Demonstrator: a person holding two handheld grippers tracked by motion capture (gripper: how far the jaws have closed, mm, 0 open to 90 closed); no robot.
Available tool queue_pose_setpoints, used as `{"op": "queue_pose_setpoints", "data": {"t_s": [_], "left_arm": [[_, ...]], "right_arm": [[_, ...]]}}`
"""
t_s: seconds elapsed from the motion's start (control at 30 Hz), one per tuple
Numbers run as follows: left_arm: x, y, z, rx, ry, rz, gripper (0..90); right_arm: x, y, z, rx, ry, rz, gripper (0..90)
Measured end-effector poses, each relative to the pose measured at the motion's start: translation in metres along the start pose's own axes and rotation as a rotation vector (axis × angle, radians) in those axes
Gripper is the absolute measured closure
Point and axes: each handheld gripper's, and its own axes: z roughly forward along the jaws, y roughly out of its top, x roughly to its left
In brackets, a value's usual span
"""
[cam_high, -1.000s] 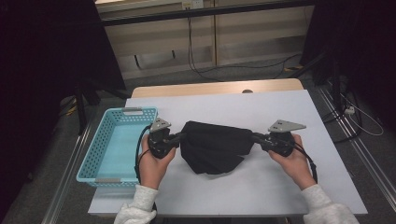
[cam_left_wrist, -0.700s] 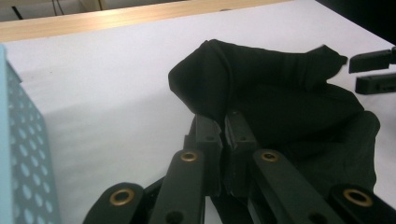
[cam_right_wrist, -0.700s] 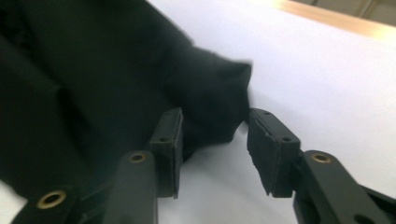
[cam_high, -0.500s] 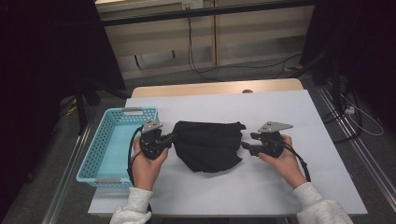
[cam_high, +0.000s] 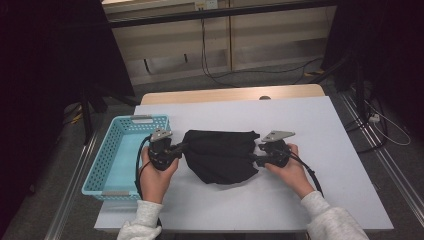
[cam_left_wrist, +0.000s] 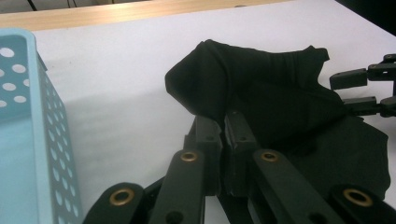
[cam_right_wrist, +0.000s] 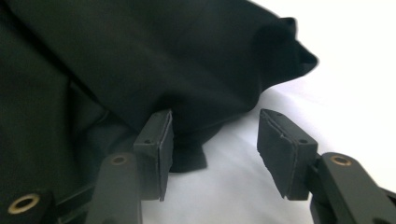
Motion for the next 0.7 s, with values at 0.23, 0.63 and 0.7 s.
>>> {"op": "queue_pose_setpoints", "data": {"t_s": [0.23,0.63,0.7], "left_arm": [[-0.001,0.000,0.001,0.003,-0.006,0.005,86.2],[-0.013,0.001,0.008,0.005,-0.029,0.028,86.2],[-0.014,0.001,0.010,0.002,-0.033,0.028,86.2]], "right_arm": [[0.007,-0.001,0.010,0.042,0.014,-0.014,48.6],[0.000,0.001,-0.006,0.068,0.050,-0.017,90.0],[-0.007,0.000,-0.016,0.049,0.035,-0.010,90.0]]}}
